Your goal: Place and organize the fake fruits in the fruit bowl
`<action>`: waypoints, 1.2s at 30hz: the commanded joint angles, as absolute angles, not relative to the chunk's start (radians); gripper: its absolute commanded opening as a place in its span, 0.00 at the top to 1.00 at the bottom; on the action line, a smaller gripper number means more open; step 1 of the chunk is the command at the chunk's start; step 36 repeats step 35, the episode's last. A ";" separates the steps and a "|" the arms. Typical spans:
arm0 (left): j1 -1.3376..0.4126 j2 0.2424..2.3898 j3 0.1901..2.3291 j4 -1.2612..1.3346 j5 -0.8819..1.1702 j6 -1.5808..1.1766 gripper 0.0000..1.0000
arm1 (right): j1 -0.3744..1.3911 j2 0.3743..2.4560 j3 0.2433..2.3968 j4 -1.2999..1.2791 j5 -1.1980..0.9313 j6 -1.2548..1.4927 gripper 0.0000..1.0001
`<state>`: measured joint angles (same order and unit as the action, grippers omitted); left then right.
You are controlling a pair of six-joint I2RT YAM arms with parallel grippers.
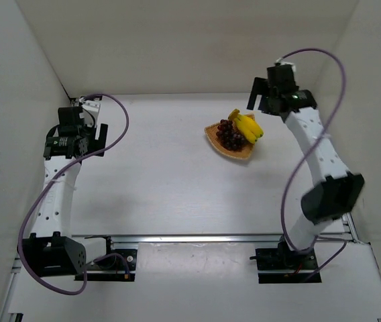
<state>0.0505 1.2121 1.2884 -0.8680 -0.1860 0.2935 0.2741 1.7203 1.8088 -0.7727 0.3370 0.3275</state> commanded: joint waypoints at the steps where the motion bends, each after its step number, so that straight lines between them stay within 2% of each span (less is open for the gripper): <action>1: 0.099 1.166 1.321 -0.884 -0.179 0.278 0.00 | 0.232 1.417 1.718 -0.778 0.386 0.451 0.00; 6: 0.149 1.099 1.260 -0.884 -0.199 0.241 0.00 | 0.080 1.055 1.357 -0.778 0.377 0.528 0.00; 11: 0.158 1.049 1.177 -0.884 -0.247 0.180 0.00 | 0.067 0.826 1.136 -0.913 0.362 0.676 0.00; 14: 0.158 1.002 1.137 -0.893 -0.247 0.132 0.00 | 0.067 0.702 0.981 -0.936 0.264 0.730 0.00; 18: 0.158 0.940 1.092 -0.914 -0.210 0.071 0.00 | 0.067 0.566 0.858 -0.976 0.255 0.822 0.00; 24: 0.158 0.885 1.037 -0.936 -0.199 0.005 0.00 | 0.067 0.440 0.838 -1.039 0.308 0.822 0.00; 36: 0.201 0.853 1.020 -0.945 -0.137 0.005 0.00 | 0.067 0.417 0.859 -1.094 0.360 0.789 0.00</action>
